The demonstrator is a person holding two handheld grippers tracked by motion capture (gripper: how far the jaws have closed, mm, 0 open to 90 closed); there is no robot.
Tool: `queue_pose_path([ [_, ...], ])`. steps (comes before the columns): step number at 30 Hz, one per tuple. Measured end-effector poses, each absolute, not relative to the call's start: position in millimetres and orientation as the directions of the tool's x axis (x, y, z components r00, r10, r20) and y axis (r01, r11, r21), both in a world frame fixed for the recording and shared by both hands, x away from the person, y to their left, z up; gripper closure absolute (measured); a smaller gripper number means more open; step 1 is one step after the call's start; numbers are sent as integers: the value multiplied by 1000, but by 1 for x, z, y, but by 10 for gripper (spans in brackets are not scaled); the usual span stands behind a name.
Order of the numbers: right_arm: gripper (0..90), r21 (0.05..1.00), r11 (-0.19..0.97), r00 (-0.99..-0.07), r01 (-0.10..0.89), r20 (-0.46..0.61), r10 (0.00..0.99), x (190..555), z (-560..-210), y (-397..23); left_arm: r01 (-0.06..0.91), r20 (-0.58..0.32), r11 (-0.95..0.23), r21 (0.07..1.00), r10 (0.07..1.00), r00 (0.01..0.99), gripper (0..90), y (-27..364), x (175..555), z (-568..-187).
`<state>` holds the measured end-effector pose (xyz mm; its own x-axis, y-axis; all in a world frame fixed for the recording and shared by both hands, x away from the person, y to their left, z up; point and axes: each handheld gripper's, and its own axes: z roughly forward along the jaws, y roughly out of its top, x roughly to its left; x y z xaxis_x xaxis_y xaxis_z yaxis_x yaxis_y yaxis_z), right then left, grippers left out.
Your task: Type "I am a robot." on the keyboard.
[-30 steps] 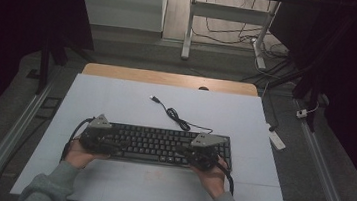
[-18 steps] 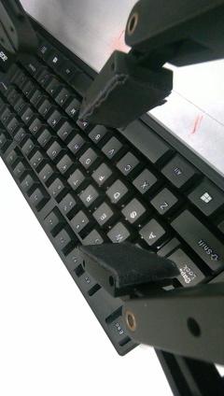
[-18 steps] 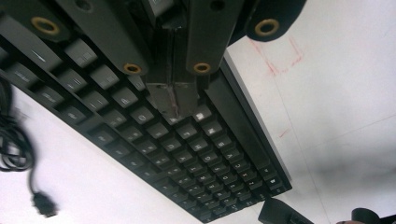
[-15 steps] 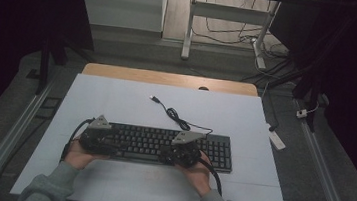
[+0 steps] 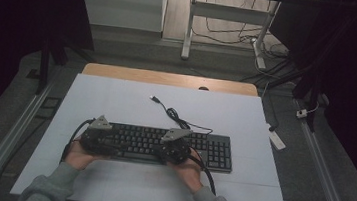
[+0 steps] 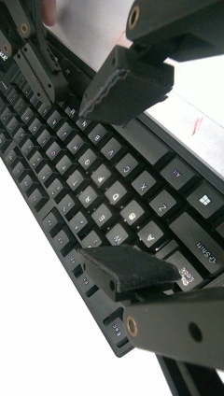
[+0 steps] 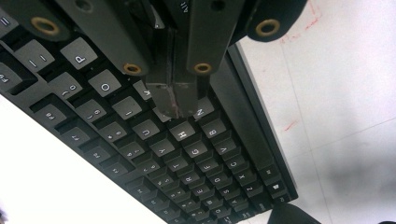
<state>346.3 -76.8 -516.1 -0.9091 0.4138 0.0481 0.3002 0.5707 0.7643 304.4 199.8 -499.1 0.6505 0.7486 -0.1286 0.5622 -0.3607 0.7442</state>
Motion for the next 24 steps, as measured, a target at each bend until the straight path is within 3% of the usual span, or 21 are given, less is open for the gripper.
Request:
queue_pose_path([
  [24,895,748,599,-915,286,27,403,349,-521,-65,563,-128,-360,744,750,649,278,200,304,-499],
])
